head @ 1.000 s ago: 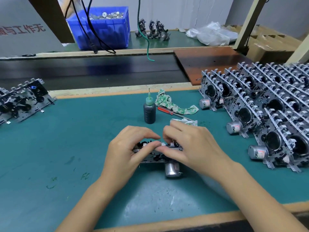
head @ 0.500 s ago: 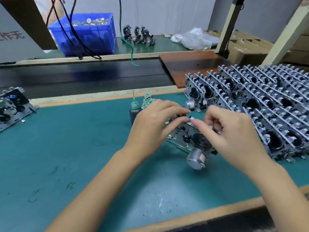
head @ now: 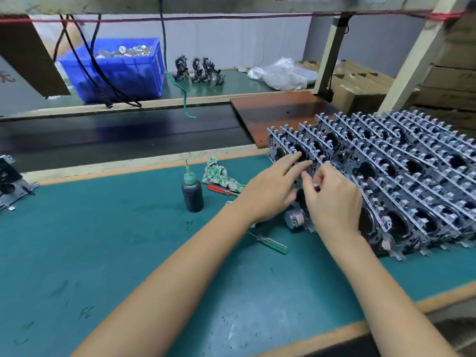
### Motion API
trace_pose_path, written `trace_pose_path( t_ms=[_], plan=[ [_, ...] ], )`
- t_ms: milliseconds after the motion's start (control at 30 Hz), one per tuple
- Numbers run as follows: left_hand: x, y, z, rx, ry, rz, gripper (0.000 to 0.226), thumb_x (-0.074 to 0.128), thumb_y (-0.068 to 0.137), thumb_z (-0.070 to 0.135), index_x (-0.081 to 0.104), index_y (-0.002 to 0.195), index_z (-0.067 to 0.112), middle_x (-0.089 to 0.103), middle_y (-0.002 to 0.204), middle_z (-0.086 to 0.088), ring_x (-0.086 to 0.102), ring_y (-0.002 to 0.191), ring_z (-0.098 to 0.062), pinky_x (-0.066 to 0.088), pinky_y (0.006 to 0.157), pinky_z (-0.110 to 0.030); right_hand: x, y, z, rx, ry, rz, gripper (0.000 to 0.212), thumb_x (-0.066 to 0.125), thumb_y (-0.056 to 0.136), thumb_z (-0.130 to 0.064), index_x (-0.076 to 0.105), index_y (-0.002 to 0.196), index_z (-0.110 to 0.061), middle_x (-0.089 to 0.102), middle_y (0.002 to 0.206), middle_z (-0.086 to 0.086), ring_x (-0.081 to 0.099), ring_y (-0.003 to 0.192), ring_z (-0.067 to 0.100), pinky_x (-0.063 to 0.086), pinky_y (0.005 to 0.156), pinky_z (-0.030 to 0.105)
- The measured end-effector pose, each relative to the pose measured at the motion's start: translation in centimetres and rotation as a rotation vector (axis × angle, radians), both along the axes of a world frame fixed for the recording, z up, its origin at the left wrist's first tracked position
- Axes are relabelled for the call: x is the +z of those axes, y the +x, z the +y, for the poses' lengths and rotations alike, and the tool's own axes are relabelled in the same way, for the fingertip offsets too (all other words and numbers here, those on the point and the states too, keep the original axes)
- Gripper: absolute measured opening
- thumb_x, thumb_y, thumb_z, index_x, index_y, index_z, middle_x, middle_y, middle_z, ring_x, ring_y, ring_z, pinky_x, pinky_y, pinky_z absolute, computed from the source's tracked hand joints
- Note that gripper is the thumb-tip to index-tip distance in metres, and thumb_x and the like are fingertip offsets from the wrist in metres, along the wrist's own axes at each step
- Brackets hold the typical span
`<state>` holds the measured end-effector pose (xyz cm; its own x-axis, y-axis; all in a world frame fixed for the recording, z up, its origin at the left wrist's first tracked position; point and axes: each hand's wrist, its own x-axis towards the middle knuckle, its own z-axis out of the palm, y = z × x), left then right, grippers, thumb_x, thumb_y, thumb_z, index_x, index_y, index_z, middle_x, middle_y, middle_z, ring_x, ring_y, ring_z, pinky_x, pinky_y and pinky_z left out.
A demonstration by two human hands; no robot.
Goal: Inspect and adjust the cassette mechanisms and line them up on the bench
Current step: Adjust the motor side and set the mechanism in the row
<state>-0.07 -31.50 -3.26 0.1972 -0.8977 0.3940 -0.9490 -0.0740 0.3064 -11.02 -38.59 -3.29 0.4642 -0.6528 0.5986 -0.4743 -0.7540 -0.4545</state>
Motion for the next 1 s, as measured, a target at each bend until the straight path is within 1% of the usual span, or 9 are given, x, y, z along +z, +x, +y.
trace_pose_path(
  t_ms=[100,167,300,400,533,633,733,867,1000],
  plan=[
    [-0.2,0.0,-0.5,-0.009,-0.018,-0.011,0.057,0.050,0.094,0.009,0.030,0.147,0.009,0.019,0.157,-0.009,0.017,0.145,-0.019,0.018,0.114,-0.025,0.0,0.2,-0.1,-0.036,-0.002,-0.019,0.029,0.060,0.090,-0.024,0.039,0.073,-0.016,0.053,0.063,0.008,0.037,0.053,0.024,0.022,0.053,0.031],
    [-0.5,0.0,-0.9,-0.021,0.030,0.021,0.062,0.051,0.093,0.009,0.024,0.149,0.009,0.012,0.159,-0.007,0.010,0.147,-0.017,0.017,0.117,-0.027,0.0,0.4,0.0,-0.069,0.032,0.022,0.026,0.057,0.092,-0.026,0.040,0.075,-0.016,0.059,0.068,0.013,0.046,0.056,0.029,0.023,0.054,0.032],
    [-1.1,0.5,-1.1,-0.037,0.079,0.109,0.070,0.056,0.091,0.009,0.019,0.150,0.011,0.005,0.160,-0.005,0.005,0.147,-0.014,0.015,0.115,-0.025,0.8,1.0,-0.4,-0.102,0.057,0.266,0.024,0.048,0.096,-0.032,0.053,0.090,-0.009,0.066,0.087,0.017,0.060,0.080,0.037,0.029,0.059,0.033],
    [-1.0,1.0,-0.9,-0.040,0.106,0.025,0.072,0.054,0.088,0.004,0.018,0.150,0.011,0.006,0.160,-0.007,0.006,0.147,-0.018,0.009,0.115,-0.023,1.8,0.8,-0.4,-0.093,0.074,0.380,0.029,0.046,0.096,-0.037,0.052,0.101,-0.009,0.065,0.096,0.017,0.060,0.087,0.036,0.031,0.061,0.034],
    [-0.2,0.8,-0.1,-0.016,0.117,-0.043,0.065,0.051,0.092,0.010,0.021,0.150,0.014,0.015,0.159,-0.006,0.016,0.145,-0.020,0.016,0.117,-0.031,3.5,-0.2,1.2,-0.100,-0.056,0.300,0.028,0.049,0.093,-0.041,0.049,0.099,-0.014,0.059,0.100,0.009,0.049,0.070,0.029,0.025,0.056,0.032],
    [1.2,0.2,2.1,0.070,0.004,-0.025,0.039,0.049,0.092,0.014,0.053,0.131,0.011,0.051,0.136,-0.004,0.043,0.125,-0.022,0.033,0.100,-0.034,4.4,-0.2,3.6,0.074,-0.046,0.176,0.022,0.050,0.091,-0.037,0.051,0.087,-0.016,0.057,0.079,0.002,0.050,0.066,0.030,0.026,0.055,0.033],
    [1.9,-0.5,6.1,0.181,-0.148,0.076,0.027,0.047,0.088,0.015,0.065,0.106,0.007,0.062,0.112,-0.002,0.048,0.103,-0.021,0.037,0.089,-0.035,4.7,0.4,6.7,0.269,0.030,0.122,0.026,0.049,0.091,-0.039,0.052,0.081,-0.014,0.048,0.064,-0.005,0.052,0.065,0.031,0.030,0.054,0.036],
    [2.2,-0.5,13.9,0.297,-0.304,0.208,0.031,0.036,0.079,0.029,0.062,0.083,0.014,0.051,0.083,0.015,0.040,0.077,-0.011,0.034,0.070,-0.024,4.7,2.5,11.8,0.538,0.088,0.071,0.028,0.045,0.090,-0.041,0.052,0.078,-0.016,0.047,0.060,-0.008,0.051,0.062,0.025,0.038,0.055,0.038],
    [2.0,1.8,21.3,0.523,-0.272,0.309,0.011,0.034,0.073,0.037,0.044,0.072,0.038,0.050,0.066,0.018,0.042,0.062,-0.006,0.034,0.060,-0.027,4.1,6.7,17.3,0.775,0.070,0.124,0.018,0.049,0.093,-0.032,0.052,0.086,-0.016,0.052,0.071,-0.008,0.055,0.069,0.025,0.041,0.058,0.038]
  ],
)
